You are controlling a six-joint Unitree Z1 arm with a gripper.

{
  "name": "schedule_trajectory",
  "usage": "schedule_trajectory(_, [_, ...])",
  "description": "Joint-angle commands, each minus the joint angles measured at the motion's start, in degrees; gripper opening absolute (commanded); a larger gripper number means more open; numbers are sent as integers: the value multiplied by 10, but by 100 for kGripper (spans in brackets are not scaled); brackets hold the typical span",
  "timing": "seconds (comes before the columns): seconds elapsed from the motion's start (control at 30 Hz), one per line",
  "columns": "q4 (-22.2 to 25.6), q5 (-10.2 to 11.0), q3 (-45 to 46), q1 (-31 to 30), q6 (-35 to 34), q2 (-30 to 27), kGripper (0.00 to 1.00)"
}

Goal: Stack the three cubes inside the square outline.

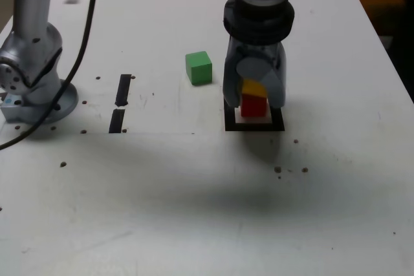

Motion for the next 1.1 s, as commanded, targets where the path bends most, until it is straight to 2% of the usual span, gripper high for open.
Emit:
schedule_trajectory(0.0, [0,-2,2,1,0,-4,28])
schedule_trajectory(0.27, [0,-5,6,1,3,-5,31])
schedule_trajectory(0.53, [-2,-14,9,1,19,-10,56])
schedule_trajectory(0.67, [-5,-13,8,1,32,-13,65])
schedule_trajectory(0.87, [-7,-12,9,1,39,-18,73])
schedule_trajectory(1.07, [-5,-13,16,1,36,-23,86])
